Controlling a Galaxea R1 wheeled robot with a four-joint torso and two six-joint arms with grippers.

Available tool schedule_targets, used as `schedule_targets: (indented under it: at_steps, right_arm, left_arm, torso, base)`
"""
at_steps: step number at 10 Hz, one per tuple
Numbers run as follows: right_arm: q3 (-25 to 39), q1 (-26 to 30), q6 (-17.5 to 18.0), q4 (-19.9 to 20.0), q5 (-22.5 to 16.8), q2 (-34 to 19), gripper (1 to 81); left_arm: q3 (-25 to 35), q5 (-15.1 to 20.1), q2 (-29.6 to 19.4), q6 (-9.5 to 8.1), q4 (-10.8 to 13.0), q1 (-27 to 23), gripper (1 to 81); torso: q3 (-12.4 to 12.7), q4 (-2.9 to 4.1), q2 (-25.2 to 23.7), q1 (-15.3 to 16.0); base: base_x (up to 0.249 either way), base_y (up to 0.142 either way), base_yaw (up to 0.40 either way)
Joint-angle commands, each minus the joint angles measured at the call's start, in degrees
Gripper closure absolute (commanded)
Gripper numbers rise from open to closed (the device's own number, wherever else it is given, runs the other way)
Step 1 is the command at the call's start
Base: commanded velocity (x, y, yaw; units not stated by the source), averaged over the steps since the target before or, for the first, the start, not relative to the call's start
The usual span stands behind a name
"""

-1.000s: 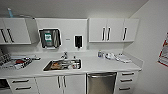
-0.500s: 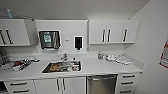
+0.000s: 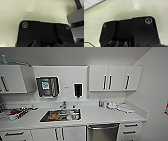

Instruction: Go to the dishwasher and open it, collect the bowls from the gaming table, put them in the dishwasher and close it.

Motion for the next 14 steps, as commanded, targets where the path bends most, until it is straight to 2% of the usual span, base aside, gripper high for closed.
schedule_targets:
  at_steps: [1, 14]
  right_arm:
    - [0.3, 3.6, -0.2, -0.3, -2.2, -0.5, 1.0]
    - [0.2, 3.7, -0.2, -0.4, -2.2, -0.5, 1.0]
  left_arm:
    - [0.3, 2.2, -0.1, 0.38, 0.5, -3.9, 1.0]
    - [0.0, 2.2, 0.0, 0.38, 0.5, -3.9, 1.0]
  torso:
    - [0.0, 0.00, 0.0, 0.0]
    - [0.0, 0.00, 0.0, 0.0]
  base:
    - [0.115, 0.000, 0.000]
    - [0.115, 0.000, 0.000]
